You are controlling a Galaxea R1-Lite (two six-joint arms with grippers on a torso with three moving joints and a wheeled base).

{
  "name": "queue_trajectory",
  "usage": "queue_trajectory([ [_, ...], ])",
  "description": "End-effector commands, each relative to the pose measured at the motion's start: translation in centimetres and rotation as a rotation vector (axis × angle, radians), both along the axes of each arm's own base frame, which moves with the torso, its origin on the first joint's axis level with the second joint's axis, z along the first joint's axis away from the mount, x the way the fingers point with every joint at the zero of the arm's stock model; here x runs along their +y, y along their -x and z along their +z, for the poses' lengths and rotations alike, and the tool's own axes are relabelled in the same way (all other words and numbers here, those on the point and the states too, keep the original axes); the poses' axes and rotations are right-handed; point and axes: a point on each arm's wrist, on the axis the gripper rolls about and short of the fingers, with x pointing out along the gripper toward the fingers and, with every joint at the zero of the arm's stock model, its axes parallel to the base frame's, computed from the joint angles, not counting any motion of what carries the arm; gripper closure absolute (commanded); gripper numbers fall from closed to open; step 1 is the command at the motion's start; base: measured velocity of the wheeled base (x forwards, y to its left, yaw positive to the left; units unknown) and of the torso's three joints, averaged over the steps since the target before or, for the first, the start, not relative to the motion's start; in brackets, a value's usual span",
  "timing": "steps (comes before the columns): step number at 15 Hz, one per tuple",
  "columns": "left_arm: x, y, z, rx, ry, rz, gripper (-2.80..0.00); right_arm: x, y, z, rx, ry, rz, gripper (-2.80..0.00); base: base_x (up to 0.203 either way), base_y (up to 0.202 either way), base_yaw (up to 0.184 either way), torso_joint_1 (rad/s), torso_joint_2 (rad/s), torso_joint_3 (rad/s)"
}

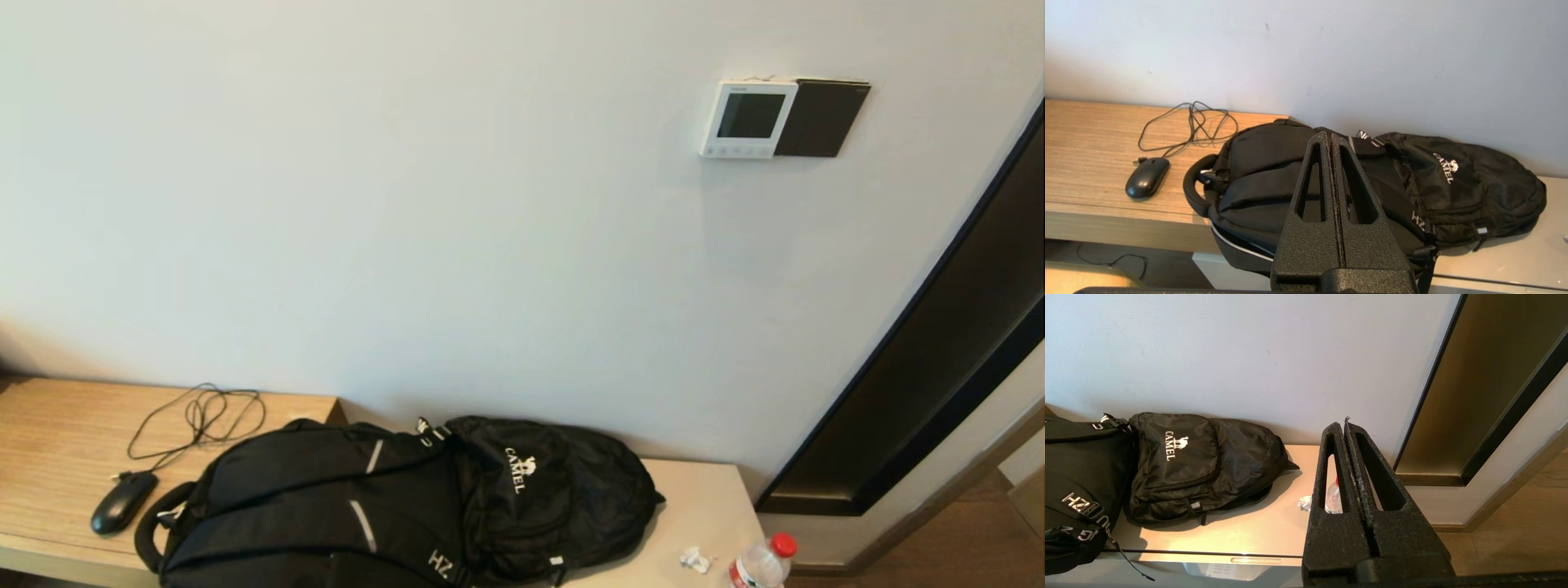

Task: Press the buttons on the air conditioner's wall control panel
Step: Turn on the central air conditioner

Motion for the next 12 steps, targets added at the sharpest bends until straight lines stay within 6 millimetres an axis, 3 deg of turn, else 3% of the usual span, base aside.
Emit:
queue_trajectory([
  [1, 0.0, 0.0, 0.0, -0.001, 0.001, 0.001, 0.0, 0.0, 0.0, 0.0, 0.001, 0.002, 0.001, 0.0, 0.0, 0.0, 0.0, 0.0, 0.0, 0.0],
  [8, 0.0, 0.0, 0.0, 0.001, 0.002, 0.001, 0.0, 0.0, 0.1, 0.4, -0.015, 0.017, -0.004, 0.0, 0.0, 0.0, 0.0, 0.0, 0.0, 0.0],
  [12, 0.0, 0.0, 0.0, 0.0, 0.002, 0.001, 0.0, 0.0, 0.1, 4.7, -0.041, 0.022, -0.005, 0.0, 0.0, 0.0, 0.0, 0.0, 0.0, 0.0],
])
